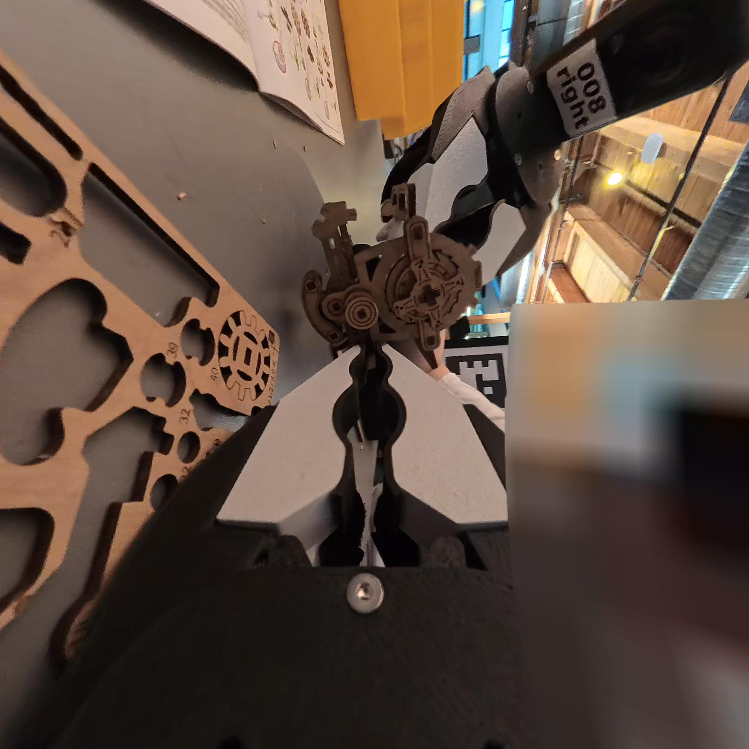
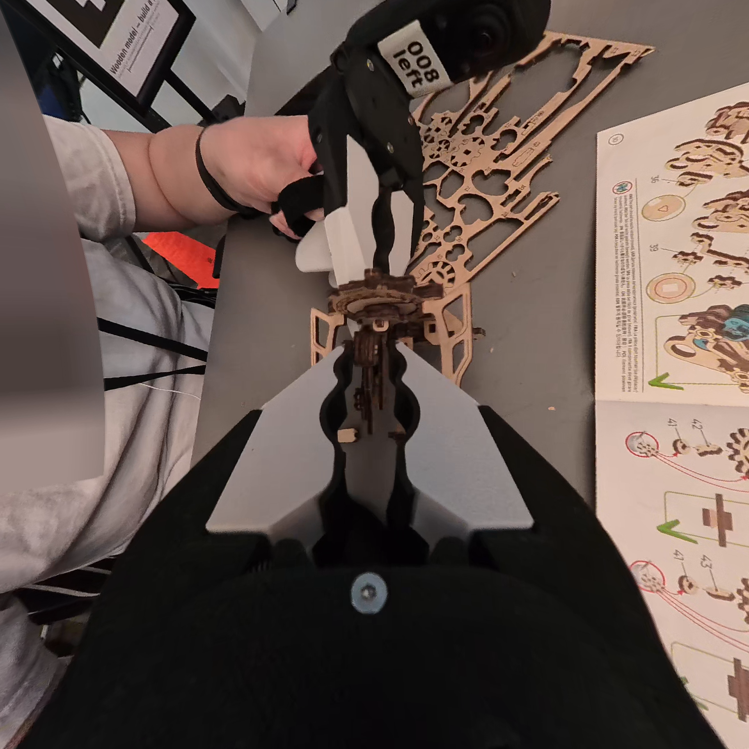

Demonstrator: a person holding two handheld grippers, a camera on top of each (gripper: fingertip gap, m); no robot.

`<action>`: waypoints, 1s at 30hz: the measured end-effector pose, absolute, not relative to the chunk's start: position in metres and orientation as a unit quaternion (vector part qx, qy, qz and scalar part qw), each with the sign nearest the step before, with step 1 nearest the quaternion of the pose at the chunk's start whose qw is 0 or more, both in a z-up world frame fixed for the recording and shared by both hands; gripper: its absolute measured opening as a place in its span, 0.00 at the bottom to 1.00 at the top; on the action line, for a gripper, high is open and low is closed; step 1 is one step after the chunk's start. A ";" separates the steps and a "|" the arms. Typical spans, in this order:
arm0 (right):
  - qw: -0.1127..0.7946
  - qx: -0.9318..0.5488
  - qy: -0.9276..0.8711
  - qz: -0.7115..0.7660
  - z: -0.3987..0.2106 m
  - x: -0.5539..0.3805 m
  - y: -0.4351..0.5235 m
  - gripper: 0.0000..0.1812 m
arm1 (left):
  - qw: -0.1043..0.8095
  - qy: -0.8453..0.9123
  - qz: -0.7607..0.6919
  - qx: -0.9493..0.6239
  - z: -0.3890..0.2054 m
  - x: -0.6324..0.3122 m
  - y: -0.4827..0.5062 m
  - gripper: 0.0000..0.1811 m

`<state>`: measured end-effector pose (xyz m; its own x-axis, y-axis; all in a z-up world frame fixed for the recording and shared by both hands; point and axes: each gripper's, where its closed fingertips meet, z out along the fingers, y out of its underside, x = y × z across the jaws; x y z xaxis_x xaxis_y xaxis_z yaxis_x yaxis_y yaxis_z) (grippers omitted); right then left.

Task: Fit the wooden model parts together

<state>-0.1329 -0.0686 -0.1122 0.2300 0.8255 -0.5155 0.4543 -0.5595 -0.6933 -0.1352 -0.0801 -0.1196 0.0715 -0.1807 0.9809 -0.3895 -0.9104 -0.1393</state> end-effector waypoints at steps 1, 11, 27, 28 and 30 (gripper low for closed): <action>0.203 -0.759 -0.423 0.450 -0.115 -0.132 -0.068 0.10 | 0.083 -0.189 0.659 0.724 -0.118 -0.136 -0.079 0.03; 0.207 -0.755 -0.409 0.469 -0.114 -0.132 -0.063 0.13 | 0.081 -0.187 0.652 0.731 -0.120 -0.136 -0.079 0.00; 0.271 -0.756 -0.400 0.442 -0.093 -0.114 -0.049 0.22 | 0.079 -0.173 0.660 0.727 -0.118 -0.136 -0.076 0.01; 0.285 -0.754 -0.402 0.435 -0.088 -0.112 -0.048 0.24 | 0.079 -0.169 0.662 0.726 -0.117 -0.136 -0.075 0.00; 0.322 -0.748 -0.413 0.408 -0.075 -0.108 -0.046 0.28 | 0.078 -0.161 0.668 0.722 -0.116 -0.137 -0.074 0.00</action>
